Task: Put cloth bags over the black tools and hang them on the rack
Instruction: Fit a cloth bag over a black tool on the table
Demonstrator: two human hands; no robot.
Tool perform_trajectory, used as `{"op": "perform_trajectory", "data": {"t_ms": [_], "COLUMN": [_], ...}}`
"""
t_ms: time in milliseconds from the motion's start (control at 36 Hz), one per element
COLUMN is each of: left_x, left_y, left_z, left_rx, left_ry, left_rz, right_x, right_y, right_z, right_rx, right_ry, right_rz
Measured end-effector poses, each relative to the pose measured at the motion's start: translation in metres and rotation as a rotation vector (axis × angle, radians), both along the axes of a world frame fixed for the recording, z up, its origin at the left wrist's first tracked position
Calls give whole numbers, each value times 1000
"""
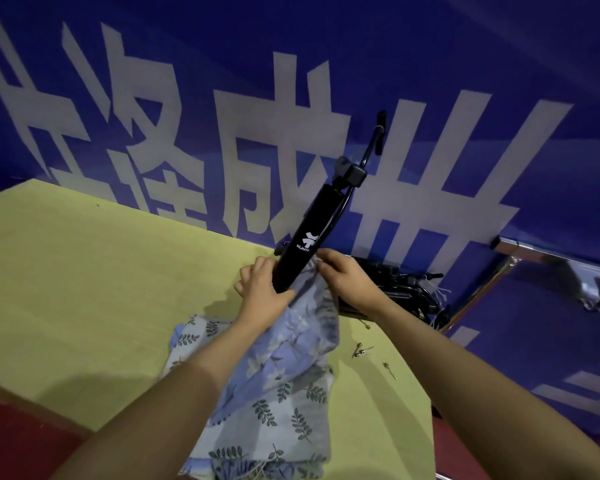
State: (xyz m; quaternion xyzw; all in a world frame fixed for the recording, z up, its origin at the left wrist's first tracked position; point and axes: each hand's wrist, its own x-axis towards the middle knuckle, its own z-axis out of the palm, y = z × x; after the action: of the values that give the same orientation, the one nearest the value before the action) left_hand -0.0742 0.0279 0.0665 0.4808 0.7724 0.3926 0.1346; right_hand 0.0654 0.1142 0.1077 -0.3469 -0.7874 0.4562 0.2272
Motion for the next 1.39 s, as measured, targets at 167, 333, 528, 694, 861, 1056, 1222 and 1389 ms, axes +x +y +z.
{"op": "perform_trajectory", "data": {"t_ms": [167,333,528,694,861,1056,1222,1389], "left_x": [2,-5,-17,-14,-15,-11,-12,-13], "left_y": [9,12,11,15,22,4,-3,1], "left_z": [0,10,10,19,47,40,37,47], "left_rx": [-34,-171,-289,-40,161,308,192,201], "left_ry": [51,264,251,-119,-211,-171,69,65], "left_rz": [4,-116,-374,-229,-141,-231,-365,-330], "right_x": [-13,-22,-18,-22,-30,-29,-24,-10], "right_y": [-3,3,1,-2,2,-6,-5,-5], "right_z": [11,2,-11,-20,-36,-46,-35,-21], "right_rx": [-128,-49,160,290,339,431,258,68], "right_ry": [133,217,29,-49,-225,-358,-358,-230], "right_rz": [-27,-198,-280,-280,-226,-170,-45,-62]}}
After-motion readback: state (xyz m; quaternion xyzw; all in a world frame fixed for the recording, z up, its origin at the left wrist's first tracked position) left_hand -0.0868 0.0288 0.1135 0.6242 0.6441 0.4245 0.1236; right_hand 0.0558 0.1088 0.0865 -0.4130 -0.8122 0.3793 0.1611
